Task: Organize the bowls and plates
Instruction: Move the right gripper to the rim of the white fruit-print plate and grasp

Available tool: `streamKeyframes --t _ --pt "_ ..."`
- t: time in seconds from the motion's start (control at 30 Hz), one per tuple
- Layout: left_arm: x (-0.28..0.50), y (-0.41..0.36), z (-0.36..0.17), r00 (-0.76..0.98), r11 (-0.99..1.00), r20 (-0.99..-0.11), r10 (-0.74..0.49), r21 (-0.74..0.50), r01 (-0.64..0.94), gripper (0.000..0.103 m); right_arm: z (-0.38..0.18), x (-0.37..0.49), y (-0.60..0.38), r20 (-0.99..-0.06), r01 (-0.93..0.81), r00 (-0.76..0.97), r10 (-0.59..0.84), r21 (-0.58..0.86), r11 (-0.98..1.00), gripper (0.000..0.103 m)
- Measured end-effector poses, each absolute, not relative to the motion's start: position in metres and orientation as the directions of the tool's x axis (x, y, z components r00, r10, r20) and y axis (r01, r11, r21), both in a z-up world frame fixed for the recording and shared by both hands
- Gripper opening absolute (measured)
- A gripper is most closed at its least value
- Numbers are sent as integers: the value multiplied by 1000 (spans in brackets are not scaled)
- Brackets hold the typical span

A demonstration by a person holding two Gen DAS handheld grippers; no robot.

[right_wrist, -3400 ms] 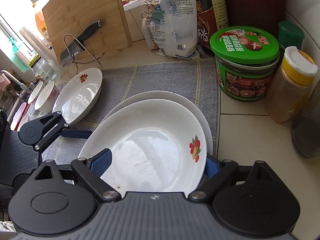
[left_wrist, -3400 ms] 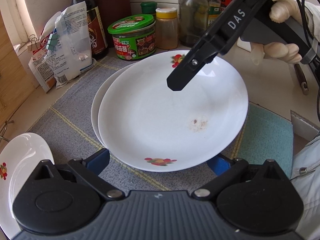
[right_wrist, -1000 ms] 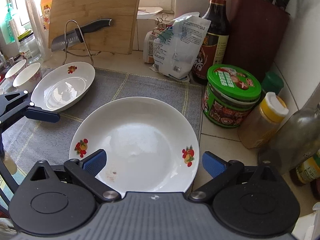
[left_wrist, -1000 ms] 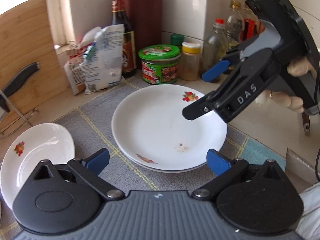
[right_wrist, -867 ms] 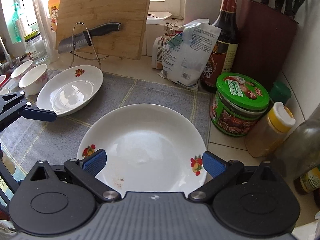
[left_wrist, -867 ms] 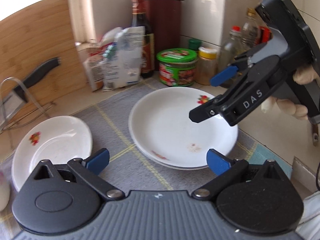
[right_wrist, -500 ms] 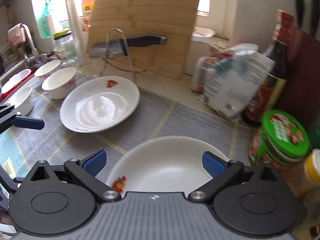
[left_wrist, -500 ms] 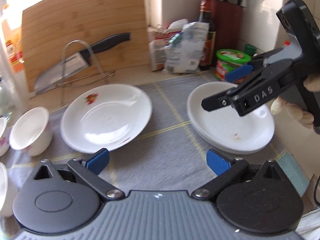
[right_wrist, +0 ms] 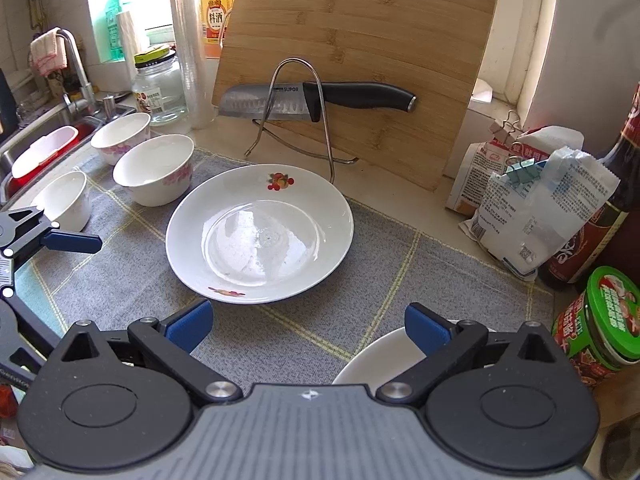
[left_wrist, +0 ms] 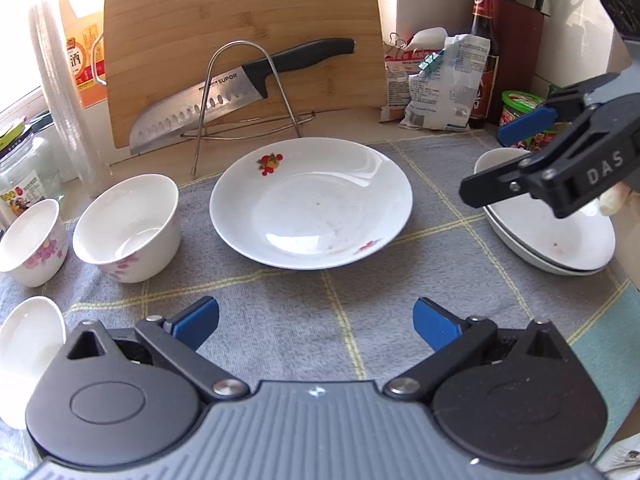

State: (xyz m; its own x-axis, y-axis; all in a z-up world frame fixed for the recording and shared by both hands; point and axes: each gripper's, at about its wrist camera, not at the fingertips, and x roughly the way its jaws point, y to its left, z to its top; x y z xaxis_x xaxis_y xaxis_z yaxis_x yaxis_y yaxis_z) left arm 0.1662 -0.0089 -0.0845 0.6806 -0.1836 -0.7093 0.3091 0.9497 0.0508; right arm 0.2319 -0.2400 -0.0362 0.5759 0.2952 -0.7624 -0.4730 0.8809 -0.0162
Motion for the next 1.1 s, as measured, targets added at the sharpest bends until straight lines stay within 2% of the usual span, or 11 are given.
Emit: streamKeyframes --t 0.17,0.53,1.1 --pt "181 4 -100 666 931 -711 -225 44 361 102 -34 230 -229 -766 -391 613 193 -82 917 103" --pt "205 6 -130 612 888 -724 -318 -1 461 102 -36 224 -211 -800 -299 593 86 -119 947 103" --pt "221 3 -132 622 902 -727 -290 9 431 103 -61 293 -206 -842 -444 494 216 -31 895 103"
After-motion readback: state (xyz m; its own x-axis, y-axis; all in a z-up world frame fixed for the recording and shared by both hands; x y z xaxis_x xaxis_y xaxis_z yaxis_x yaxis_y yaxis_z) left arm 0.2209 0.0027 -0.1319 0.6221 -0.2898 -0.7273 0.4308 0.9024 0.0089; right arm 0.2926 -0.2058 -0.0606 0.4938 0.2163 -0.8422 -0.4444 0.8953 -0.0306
